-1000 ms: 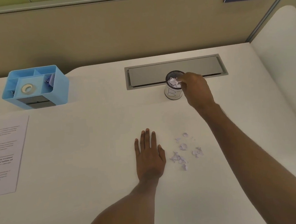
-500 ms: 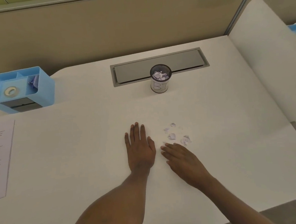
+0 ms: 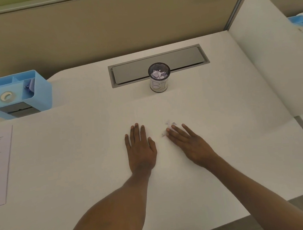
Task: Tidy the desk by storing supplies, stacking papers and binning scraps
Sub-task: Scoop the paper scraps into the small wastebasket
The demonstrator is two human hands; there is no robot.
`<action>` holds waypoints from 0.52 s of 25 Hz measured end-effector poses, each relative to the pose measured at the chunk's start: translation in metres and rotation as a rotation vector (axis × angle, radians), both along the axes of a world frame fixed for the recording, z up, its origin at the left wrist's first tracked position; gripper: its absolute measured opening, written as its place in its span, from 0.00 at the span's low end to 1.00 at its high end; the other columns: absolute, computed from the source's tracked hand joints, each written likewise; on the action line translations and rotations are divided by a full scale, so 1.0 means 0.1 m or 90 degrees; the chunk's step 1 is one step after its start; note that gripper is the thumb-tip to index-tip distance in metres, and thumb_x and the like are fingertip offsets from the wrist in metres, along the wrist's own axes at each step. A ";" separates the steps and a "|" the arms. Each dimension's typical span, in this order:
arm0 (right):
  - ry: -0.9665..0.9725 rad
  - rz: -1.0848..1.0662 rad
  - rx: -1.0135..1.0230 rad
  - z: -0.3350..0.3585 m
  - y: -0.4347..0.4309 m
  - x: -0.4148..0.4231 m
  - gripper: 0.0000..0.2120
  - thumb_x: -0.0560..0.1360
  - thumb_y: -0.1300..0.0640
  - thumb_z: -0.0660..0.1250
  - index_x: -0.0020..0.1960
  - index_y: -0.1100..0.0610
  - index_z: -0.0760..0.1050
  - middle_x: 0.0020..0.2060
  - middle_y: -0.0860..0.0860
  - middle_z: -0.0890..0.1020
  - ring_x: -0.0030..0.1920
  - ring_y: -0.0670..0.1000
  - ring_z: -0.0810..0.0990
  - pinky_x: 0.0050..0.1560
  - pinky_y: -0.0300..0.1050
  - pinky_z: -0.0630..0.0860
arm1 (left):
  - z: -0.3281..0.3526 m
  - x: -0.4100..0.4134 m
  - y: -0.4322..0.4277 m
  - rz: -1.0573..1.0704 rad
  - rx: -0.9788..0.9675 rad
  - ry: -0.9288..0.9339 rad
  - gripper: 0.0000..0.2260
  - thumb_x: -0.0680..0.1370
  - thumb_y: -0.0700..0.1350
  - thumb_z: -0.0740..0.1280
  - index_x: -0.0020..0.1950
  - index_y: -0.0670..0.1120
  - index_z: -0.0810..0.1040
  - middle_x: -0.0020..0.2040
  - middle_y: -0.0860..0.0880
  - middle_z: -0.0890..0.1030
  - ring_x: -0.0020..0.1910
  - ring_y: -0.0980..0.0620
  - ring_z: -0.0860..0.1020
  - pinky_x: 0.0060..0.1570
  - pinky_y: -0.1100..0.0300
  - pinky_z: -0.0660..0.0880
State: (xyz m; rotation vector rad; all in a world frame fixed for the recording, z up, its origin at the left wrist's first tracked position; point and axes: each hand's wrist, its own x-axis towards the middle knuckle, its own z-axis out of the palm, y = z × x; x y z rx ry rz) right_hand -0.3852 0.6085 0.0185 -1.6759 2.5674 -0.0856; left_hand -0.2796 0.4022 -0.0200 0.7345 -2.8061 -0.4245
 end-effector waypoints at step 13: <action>-0.342 -0.528 -0.284 0.14 -0.34 0.12 0.30 0.75 0.61 0.74 0.74 0.61 0.66 0.59 0.56 0.74 0.53 0.54 0.79 0.55 0.50 0.78 | -0.04 -0.01 -0.01 0.001 0.010 -0.001 0.25 0.86 0.49 0.56 0.82 0.43 0.66 0.85 0.44 0.64 0.85 0.45 0.59 0.84 0.41 0.55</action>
